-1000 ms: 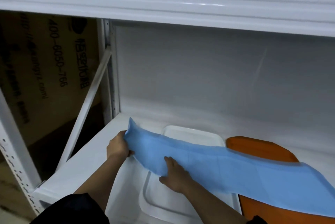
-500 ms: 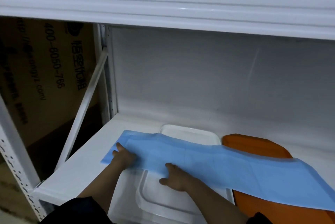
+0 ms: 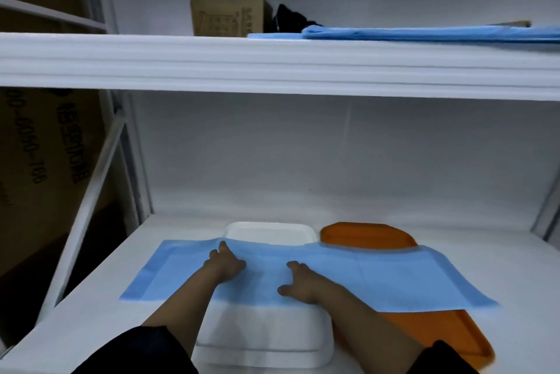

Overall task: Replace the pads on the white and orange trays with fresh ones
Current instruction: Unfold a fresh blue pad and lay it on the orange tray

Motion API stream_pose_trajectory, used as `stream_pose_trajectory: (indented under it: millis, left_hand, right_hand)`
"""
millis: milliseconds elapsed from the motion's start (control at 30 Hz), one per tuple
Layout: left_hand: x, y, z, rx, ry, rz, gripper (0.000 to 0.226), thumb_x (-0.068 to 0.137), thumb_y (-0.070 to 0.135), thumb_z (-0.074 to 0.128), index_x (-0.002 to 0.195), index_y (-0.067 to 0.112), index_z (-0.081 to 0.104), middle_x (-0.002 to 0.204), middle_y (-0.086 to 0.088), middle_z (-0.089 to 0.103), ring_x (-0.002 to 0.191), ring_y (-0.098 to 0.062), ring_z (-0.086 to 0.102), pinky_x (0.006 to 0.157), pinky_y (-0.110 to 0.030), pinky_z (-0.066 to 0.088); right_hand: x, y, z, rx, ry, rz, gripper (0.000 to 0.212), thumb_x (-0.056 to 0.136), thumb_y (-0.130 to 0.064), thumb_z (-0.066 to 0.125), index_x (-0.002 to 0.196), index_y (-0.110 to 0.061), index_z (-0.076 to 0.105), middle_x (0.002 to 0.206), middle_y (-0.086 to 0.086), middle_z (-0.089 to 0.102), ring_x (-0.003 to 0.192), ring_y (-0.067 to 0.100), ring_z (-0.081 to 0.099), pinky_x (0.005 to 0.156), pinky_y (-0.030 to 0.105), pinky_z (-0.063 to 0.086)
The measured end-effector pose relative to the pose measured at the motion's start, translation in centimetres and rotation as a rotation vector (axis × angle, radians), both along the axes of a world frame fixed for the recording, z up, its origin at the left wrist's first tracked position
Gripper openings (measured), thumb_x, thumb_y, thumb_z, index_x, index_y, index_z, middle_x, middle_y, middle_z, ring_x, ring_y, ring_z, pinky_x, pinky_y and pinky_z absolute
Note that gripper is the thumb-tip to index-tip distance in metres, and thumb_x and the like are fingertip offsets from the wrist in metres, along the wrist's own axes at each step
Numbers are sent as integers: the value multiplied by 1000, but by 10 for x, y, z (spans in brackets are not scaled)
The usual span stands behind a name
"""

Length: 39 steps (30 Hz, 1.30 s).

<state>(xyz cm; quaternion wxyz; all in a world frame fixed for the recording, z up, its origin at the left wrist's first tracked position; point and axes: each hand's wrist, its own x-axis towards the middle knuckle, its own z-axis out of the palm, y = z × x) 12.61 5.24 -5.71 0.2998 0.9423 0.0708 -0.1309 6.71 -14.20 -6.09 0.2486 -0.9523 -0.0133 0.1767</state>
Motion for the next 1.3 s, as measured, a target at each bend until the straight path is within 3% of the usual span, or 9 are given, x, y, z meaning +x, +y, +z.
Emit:
stream_pose_trajectory:
  millis: [133,500,733,900,1300]
  left_hand:
    - [-7,-50,6,27,23,-87,85,93,36,51,150,8,-5,156,-17,8,142,-35,21,114,-40,26]
    - [-6,-142,-14,100,63,-298,86,93,40,51,151,9,-6,157,-17,11,142,-35,19,115,-41,22]
    - [7,-158,-33,217,95,-544,89,88,49,56,152,12,7,157,-11,16,144,-27,18,116,-36,19]
    - [15,-156,-41,277,79,-723,95,84,51,62,152,18,4,159,-9,8,146,-27,8,117,-41,15]
    - [30,-154,-57,372,64,-794,91,84,50,62,151,32,3,160,-5,-2,147,-26,-1,116,-51,15]
  right_hand:
    - [-9,-44,7,1,-23,-80,79,93,-43,52,152,-13,8,157,9,16,141,24,26,111,32,29]
    - [9,-118,-9,-75,-44,-192,74,94,-42,50,151,-12,13,154,11,22,136,28,34,109,37,34]
    - [51,-127,-31,-207,-76,-181,71,95,-44,47,150,-12,16,154,11,23,136,29,33,109,41,31]
    - [82,-124,-46,-316,-121,-135,68,95,-45,44,148,-10,19,151,12,29,136,29,31,107,42,29]
    - [126,-119,-61,-334,-98,-136,60,100,-42,33,149,-12,18,152,13,27,137,29,31,107,42,28]
